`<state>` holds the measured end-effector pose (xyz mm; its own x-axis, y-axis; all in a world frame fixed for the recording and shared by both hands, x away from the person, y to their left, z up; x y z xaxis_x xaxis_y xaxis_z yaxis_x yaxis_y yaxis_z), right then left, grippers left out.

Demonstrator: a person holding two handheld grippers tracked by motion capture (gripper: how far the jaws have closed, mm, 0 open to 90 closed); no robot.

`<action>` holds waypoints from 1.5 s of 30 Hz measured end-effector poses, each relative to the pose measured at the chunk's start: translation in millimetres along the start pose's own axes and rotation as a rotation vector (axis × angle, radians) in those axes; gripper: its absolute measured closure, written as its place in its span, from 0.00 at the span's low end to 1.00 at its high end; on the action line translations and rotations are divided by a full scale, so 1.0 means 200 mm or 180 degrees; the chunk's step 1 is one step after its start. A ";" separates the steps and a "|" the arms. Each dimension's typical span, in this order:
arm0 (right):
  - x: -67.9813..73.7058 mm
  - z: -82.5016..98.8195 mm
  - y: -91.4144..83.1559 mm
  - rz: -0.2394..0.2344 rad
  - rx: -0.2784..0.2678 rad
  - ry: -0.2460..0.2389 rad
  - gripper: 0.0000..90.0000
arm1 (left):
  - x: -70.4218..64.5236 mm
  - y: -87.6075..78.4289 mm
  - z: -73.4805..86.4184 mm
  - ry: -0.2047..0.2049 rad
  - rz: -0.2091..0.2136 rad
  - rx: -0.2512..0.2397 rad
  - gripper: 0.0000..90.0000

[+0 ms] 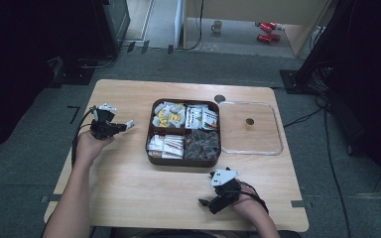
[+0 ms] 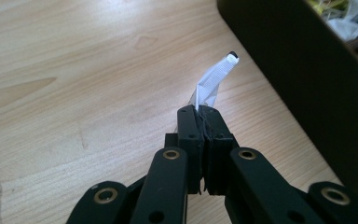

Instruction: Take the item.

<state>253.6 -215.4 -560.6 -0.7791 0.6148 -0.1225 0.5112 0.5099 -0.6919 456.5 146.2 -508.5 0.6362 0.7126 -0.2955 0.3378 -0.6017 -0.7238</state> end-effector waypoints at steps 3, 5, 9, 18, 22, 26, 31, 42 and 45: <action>0.00 0.00 0.00 -0.0001 0.0000 0.0000 0.00 | 0.00 0.02 0.01 0.0024 -0.0016 0.0056 0.99; 0.00 0.00 0.00 0.0000 0.0000 -0.0001 0.00 | 0.00 0.04 0.01 0.0031 -0.0008 0.0094 0.98; 0.00 0.00 0.00 -0.0001 0.0000 0.0000 0.00 | -0.01 0.06 0.02 0.0046 -0.0001 0.0130 0.98; 0.00 0.00 0.00 0.0000 0.0000 0.0000 0.00 | 0.00 0.09 0.04 -0.0051 0.0138 0.0157 0.93; 0.00 0.00 0.00 -0.0001 0.0000 -0.0002 0.00 | 0.01 0.09 0.04 -0.0121 0.0132 0.0166 0.89; 0.00 0.00 0.00 -0.0001 0.0000 0.0000 0.00 | 0.01 0.09 0.04 -0.0184 0.0174 0.0142 0.86; 0.00 0.00 0.00 0.0000 0.0000 0.0000 0.00 | 0.01 0.07 0.03 -0.0263 0.0230 0.0081 0.75; 0.00 0.00 0.00 0.0000 -0.0001 -0.0002 0.00 | -0.01 0.00 0.01 -0.0210 0.0223 -0.0081 0.62; 0.00 0.00 0.00 -0.0001 -0.0001 -0.0002 0.00 | -0.02 -0.03 0.02 -0.0206 0.0226 -0.0139 0.61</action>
<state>253.6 -215.4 -560.6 -0.7794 0.6144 -0.1227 0.5111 0.5102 -0.6917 450.1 148.1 -505.2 0.6139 0.6887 -0.3857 0.3244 -0.6656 -0.6721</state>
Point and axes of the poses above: each handheld gripper's, and its own axes: y roughly forward along the jaws, z roughly out of its underside, x roughly to its left, the point moved 5 cm from there along y, roughly forward along the jaws, and after that the axes turned 12 degrees about z, right-handed, at the moved point
